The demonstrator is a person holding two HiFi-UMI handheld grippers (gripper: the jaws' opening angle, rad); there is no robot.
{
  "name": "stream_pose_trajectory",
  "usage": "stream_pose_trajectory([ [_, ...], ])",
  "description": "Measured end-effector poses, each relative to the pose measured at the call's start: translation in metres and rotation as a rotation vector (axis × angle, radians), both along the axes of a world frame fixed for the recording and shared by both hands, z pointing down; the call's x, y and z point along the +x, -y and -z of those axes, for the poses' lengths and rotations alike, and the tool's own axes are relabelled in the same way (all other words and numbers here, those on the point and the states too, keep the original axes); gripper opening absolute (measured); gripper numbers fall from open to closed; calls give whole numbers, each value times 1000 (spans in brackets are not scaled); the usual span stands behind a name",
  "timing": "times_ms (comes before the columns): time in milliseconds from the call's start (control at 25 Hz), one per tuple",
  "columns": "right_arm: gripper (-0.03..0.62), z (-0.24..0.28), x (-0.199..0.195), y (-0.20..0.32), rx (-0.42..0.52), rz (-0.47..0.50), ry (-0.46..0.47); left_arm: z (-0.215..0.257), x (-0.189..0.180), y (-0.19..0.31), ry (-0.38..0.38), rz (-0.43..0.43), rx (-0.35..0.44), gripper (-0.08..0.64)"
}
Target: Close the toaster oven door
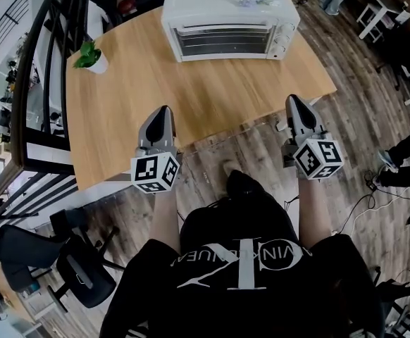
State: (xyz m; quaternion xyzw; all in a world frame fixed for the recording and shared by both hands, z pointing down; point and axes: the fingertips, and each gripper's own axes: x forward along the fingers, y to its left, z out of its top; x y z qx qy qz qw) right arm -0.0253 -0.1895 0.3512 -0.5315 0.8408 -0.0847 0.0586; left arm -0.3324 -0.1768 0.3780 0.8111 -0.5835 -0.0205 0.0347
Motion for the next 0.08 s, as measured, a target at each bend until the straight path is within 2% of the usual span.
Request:
stream_pose_trajectory([
  [80,18,2,-2,-5,6,6,5,0,-1,-5,1,0,-2,11],
])
